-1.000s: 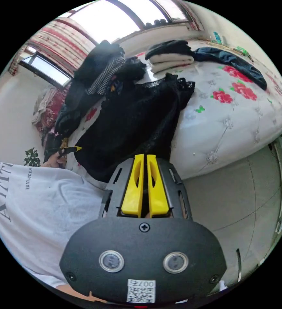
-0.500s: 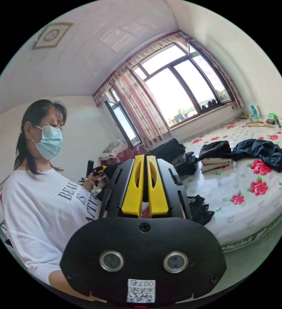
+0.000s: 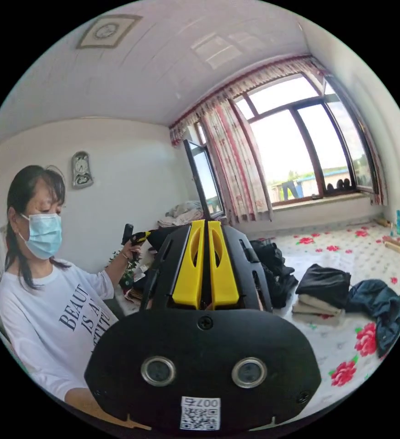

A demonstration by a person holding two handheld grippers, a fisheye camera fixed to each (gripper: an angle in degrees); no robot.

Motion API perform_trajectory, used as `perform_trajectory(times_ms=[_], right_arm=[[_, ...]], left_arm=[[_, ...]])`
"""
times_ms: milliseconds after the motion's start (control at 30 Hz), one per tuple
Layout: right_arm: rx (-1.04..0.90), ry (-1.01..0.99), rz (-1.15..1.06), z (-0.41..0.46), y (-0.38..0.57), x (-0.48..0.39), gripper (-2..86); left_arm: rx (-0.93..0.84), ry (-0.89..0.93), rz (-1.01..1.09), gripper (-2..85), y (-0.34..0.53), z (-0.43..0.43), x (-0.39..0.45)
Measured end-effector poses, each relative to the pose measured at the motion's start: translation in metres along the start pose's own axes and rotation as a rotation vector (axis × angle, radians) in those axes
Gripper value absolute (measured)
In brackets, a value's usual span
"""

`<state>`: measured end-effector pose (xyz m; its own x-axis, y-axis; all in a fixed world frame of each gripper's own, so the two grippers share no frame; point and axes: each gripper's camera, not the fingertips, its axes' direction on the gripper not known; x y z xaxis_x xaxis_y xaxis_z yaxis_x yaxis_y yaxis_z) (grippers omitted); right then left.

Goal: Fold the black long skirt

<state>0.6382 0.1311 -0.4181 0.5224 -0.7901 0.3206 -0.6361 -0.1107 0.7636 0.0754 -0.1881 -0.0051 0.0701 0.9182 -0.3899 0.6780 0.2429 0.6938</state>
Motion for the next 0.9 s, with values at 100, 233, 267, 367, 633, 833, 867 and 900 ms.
perform_trajectory(times_ms=[100, 233, 267, 367, 633, 833, 867, 900], right_arm=[[-0.018, -0.041, -0.168, -0.01, -0.003, -0.021, -0.3], [-0.121, -0.092, -0.29, -0.024, 0.031, -0.027, -0.3], [-0.162, -0.113, -0.277, -0.027, 0.047, -0.022, -0.3], [-0.298, -0.131, -0.206, -0.027, 0.101, -0.002, -0.3], [-0.624, -0.168, 0.199, 0.011, 0.264, 0.089, -0.3], [-0.633, -0.211, 0.327, 0.055, 0.267, 0.172, 0.0], [-0.629, -0.2, 0.345, 0.072, 0.26, 0.192, 0.1], [-0.628, -0.19, 0.353, 0.082, 0.256, 0.202, 0.2]], left_arm=[[0.052, -0.029, 0.038, -0.7, 0.013, -0.044, 0.052], [0.052, -0.114, 0.043, -0.7, 0.068, -0.082, 0.123], [0.034, -0.145, 0.027, -0.7, 0.089, -0.087, 0.14], [-0.031, -0.227, -0.082, -0.7, 0.158, -0.088, 0.168], [-0.18, -0.329, -0.675, -0.7, 0.344, -0.065, 0.14], [-0.132, -0.329, -0.711, 0.1, 0.324, -0.064, 0.083], [-0.126, -0.341, -0.72, 0.5, 0.313, -0.06, 0.063], [-0.123, -0.346, -0.724, 1.0, 0.307, -0.058, 0.052]])
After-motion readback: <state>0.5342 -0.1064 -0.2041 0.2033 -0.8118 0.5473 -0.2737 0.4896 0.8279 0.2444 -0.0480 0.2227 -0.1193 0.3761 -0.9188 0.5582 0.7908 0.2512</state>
